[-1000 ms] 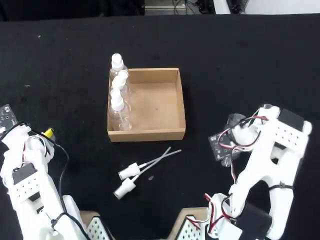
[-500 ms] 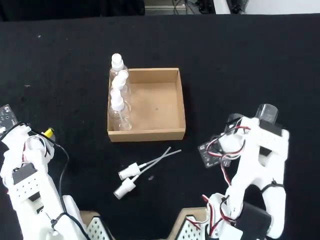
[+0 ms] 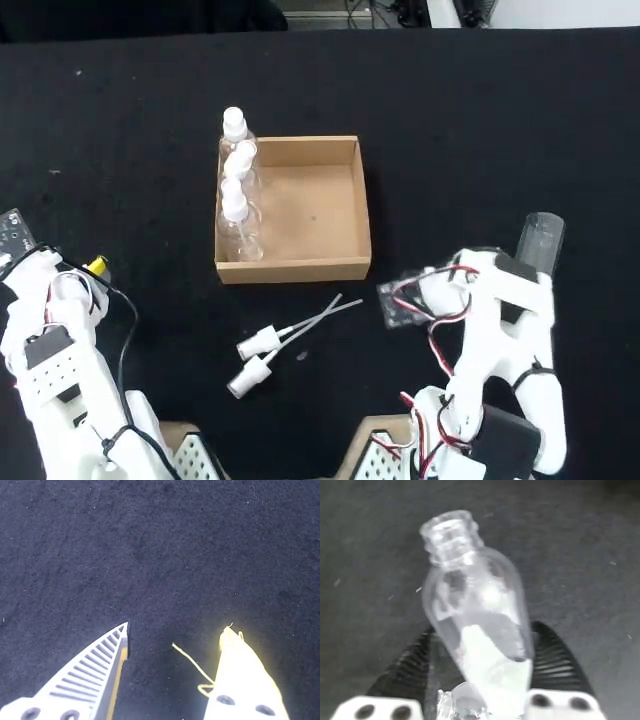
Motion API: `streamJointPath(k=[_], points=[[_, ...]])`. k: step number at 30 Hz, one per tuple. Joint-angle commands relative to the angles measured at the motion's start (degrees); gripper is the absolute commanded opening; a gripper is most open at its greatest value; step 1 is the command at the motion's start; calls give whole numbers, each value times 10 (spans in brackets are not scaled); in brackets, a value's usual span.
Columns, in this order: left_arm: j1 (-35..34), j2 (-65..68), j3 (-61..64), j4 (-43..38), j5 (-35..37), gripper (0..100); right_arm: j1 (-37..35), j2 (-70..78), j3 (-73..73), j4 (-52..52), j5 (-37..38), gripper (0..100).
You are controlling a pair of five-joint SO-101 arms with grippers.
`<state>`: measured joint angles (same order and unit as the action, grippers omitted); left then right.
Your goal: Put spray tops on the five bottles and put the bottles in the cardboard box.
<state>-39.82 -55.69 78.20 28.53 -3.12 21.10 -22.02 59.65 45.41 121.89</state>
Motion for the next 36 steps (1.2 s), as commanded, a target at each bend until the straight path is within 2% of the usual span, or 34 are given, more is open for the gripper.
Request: streamJointPath(k=[1, 6, 13, 19, 23, 26, 32, 36], points=[[7, -4, -7, -4, 3, 209, -33, -1, 0, -7, -92, 10], [7, -4, -7, -4, 3, 209, -29, -15, -10, 10, -203, 11], [7, -4, 2, -24, 3, 209, 63, -132, -11, 156, -290, 10], [7, -4, 9, -35, 3, 209, 94, -231, -8, 186, -542, 10], [7, -4, 9, -34, 3, 209, 64, -240, -3, 185, -694, 11], [7, -4, 9, -33, 3, 209, 35, -223, -3, 184, -778, 11], [7, -4, 9, -33, 3, 209, 26, -73, -18, 112, -870, 11], [7, -4, 9, -33, 3, 209, 25, -19, -46, 103, -882, 44]])
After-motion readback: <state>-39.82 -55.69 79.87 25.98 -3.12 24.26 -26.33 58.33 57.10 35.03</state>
